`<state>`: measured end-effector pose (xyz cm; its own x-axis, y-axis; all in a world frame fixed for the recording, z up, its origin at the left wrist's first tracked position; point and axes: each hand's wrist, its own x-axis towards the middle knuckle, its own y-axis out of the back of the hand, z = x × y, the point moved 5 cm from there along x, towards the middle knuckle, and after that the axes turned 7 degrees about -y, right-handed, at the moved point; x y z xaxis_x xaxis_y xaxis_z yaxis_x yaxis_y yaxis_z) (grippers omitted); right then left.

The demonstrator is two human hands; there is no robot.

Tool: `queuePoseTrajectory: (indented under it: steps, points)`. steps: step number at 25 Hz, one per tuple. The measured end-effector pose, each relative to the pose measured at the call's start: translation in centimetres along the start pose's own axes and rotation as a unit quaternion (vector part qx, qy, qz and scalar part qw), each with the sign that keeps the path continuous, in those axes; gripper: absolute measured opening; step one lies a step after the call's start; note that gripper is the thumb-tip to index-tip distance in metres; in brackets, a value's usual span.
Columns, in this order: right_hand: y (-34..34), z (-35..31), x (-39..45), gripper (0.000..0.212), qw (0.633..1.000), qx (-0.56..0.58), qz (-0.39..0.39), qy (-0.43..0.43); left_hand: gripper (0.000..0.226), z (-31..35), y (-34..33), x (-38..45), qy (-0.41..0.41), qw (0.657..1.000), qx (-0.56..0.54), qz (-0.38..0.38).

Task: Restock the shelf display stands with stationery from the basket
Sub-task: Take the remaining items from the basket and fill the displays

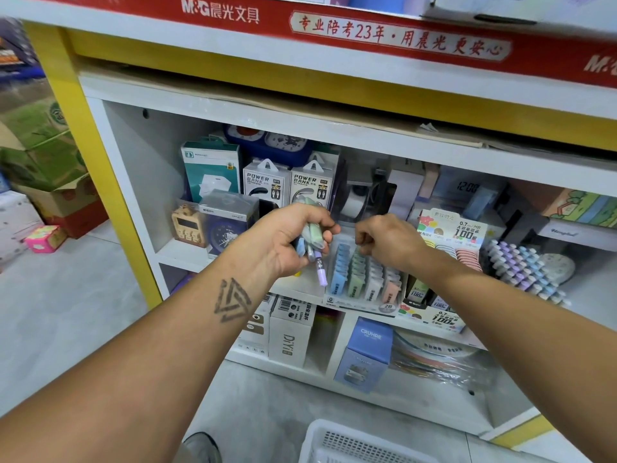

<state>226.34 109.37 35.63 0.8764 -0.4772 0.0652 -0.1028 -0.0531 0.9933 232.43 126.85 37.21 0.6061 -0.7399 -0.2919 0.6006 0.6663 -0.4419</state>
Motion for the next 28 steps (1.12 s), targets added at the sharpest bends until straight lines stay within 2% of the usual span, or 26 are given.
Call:
queuePoseTrajectory:
  steps: [1,3,4,5,6,8,9,10,12,14,16,18,22,24,28]
  points:
    - [-0.2,-0.2,-0.1,0.01,1.0,-0.015,-0.011,0.0,0.018,0.0,-0.1,0.0,0.004,1.0,-0.01,-0.007]
    - [-0.5,-0.3,-0.2,0.021,0.999,-0.031,-0.038,-0.009,0.015,0.0,-0.3,-0.1,0.011,0.999,-0.026,-0.024]
    - [-0.2,-0.5,-0.3,0.024,0.999,0.002,-0.041,-0.022,0.013,-0.1,-0.5,-0.1,0.013,0.999,-0.029,-0.033]
    - [0.6,-0.6,-0.4,0.023,0.995,0.081,-0.037,-0.04,0.01,-0.2,-0.6,-0.2,0.016,0.999,-0.03,-0.041]
    - [1.4,-0.7,-0.7,0.02,0.977,0.203,-0.037,-0.059,0.01,-0.2,-0.8,-0.2,0.019,0.998,-0.03,-0.048]
    - [2.9,-1.2,-1.6,0.021,0.891,0.446,-0.063,-0.057,0.016,-0.3,-1.2,-0.4,0.024,0.997,-0.034,-0.059]
    - [3.5,-1.6,-2.0,0.03,0.856,0.508,-0.094,-0.027,0.021,-0.4,-1.4,-0.4,0.028,0.997,-0.037,-0.065]
    - [3.9,-2.1,-2.4,0.043,0.843,0.524,-0.122,0.007,0.025,-0.5,-1.6,-0.5,0.032,0.996,-0.038,-0.07]
    - [4.5,-3.5,-3.7,0.058,0.854,0.491,-0.156,0.069,0.029,-0.8,-2.0,-0.7,0.039,0.996,-0.043,-0.069]
    - [4.8,-4.2,-4.2,0.059,0.872,0.459,-0.144,0.087,0.025,-0.9,-2.3,-0.7,0.039,0.996,-0.054,-0.064]
    - [5.2,-4.5,-4.5,0.06,0.891,0.435,-0.104,0.084,0.022,-0.9,-2.6,-0.7,0.032,0.996,-0.06,-0.065]
    - [5.5,-4.3,-4.6,0.061,0.892,0.439,-0.074,0.071,0.023,-0.9,-2.7,-0.7,0.027,0.996,-0.063,-0.058]
    - [5.8,-4.0,-4.8,0.083,0.893,0.444,-0.059,0.047,0.017,-0.9,-2.6,-0.5,0.018,0.996,-0.069,-0.048]
    - [5.9,-4.0,-4.9,0.081,0.897,0.436,-0.057,0.045,0.014,-0.9,-2.4,-0.2,0.02,0.995,-0.09,-0.025]
    - [5.8,-4.9,-5.1,0.062,0.935,0.344,-0.069,0.061,0.015,-1.3,-1.9,0.4,0.021,0.996,-0.078,0.027]
